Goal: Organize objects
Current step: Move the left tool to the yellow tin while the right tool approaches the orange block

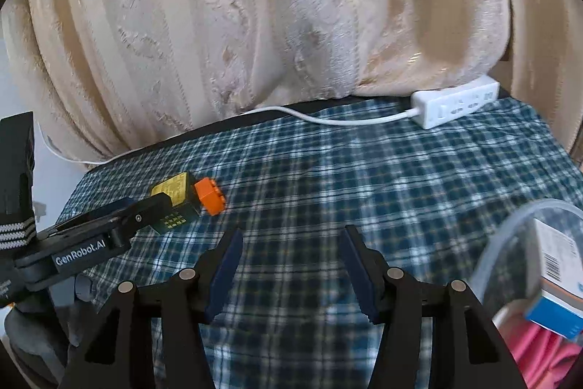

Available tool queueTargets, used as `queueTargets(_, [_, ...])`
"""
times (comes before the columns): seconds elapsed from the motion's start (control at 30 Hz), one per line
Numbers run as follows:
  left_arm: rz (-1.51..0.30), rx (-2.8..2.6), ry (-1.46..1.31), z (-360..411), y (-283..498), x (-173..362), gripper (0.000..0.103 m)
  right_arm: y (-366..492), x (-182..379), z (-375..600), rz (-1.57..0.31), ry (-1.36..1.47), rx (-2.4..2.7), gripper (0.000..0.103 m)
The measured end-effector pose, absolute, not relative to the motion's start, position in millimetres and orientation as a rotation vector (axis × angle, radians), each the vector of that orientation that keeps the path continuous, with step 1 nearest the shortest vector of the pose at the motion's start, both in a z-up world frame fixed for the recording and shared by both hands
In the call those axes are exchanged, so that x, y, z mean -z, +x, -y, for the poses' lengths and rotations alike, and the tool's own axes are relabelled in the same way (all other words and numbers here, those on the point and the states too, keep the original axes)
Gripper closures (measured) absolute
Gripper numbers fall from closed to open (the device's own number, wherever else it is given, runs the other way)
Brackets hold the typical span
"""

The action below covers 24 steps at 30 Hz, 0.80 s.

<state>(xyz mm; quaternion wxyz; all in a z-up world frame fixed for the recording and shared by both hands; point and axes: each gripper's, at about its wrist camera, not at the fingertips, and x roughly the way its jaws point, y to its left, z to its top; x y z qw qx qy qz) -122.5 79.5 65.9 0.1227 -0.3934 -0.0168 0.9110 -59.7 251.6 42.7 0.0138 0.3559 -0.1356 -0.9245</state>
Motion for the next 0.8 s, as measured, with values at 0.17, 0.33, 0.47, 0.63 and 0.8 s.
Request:
queueTargets(0.17, [0.085, -2.694, -1.168, -58, -129, -60, 0.028, -84, -36, -236, 0.397, 1.117, 2.809, 0.044])
queueTargets(0.33, [0.138, -2.715, -1.191, -40, -136, -56, 0.028, -104, -31, -221, 0.360, 1.120, 2.773, 0.044])
queueTargets(0.47, [0.167, -2.724, -1.211, -30, -141, -53, 0.028, -121, -25, -211, 0.344, 1.139, 2.738, 0.044])
queueTargets(0.63, [0.201, -2.734, -1.224, -19, -145, -52, 0.028, -139, -18, -203, 0.354, 1.166, 2.677, 0.044])
queueTargets(0.8, [0.223, -2.739, -1.242, -15, -148, -50, 0.028, -152, -12, -191, 0.303, 1.187, 2.649, 0.044])
